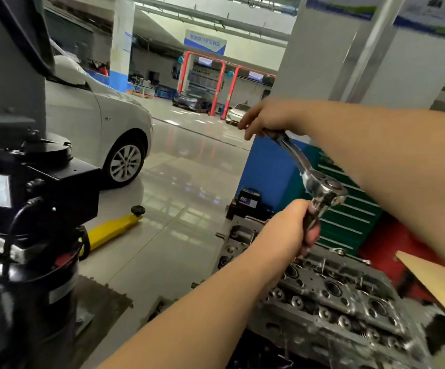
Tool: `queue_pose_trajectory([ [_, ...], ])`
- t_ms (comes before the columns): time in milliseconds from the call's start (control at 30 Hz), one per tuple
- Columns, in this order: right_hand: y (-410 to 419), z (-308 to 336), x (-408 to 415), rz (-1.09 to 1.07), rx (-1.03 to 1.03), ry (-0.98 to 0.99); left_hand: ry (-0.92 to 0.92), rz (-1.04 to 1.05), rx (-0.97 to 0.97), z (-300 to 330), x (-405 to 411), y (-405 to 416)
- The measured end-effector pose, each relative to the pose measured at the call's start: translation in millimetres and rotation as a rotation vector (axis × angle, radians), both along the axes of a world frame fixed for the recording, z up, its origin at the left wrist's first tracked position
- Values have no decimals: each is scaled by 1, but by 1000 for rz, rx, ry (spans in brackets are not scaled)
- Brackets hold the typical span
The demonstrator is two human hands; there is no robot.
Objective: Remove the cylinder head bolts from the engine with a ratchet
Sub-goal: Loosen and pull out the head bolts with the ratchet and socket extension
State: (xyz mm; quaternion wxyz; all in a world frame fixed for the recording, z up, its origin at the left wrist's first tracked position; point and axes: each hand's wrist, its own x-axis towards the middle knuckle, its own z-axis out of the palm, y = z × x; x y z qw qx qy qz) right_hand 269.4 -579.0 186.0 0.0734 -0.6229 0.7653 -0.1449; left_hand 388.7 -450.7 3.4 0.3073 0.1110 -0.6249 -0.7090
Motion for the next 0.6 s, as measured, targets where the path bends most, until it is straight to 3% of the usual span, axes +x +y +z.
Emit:
queue_pose_trajectory([
  [200,54,-20,-85,-217,-163,-333,17,145,-42,-5,-21,4],
  [467,186,-66,-148,-459,-503,-412,43,535,117,-2,-41,6],
  [600,261,-85,-135,-493,-610,-313,22,639,35,-1,-42,5],
])
